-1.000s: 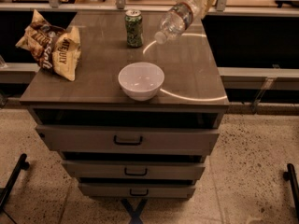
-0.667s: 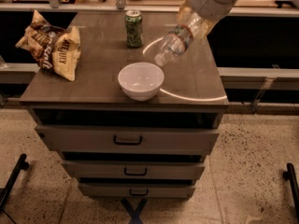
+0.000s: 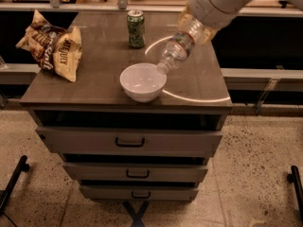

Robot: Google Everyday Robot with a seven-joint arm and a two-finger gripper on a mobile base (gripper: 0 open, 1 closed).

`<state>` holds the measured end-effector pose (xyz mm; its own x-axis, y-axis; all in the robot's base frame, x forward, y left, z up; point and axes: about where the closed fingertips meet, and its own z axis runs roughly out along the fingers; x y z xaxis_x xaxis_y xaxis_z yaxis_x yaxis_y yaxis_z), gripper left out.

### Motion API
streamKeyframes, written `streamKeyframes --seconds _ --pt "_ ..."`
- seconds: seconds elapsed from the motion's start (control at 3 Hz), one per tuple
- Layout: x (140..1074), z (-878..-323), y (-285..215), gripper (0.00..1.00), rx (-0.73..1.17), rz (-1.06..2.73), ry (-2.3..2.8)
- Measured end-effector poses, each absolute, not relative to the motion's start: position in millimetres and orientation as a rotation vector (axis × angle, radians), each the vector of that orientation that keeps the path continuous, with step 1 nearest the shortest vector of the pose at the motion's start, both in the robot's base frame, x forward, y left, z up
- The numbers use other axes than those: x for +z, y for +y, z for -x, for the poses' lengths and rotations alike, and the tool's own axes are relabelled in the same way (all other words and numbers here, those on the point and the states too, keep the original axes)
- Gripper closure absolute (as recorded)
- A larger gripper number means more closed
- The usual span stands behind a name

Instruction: Place water bottle into white bowl

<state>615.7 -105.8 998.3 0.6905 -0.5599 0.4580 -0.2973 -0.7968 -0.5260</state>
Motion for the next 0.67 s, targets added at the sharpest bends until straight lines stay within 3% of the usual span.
streamKeyframes --seconds 0.67 --pt "992.0 -607.6 -77.5 1.00 -1.020 2.351 0.499"
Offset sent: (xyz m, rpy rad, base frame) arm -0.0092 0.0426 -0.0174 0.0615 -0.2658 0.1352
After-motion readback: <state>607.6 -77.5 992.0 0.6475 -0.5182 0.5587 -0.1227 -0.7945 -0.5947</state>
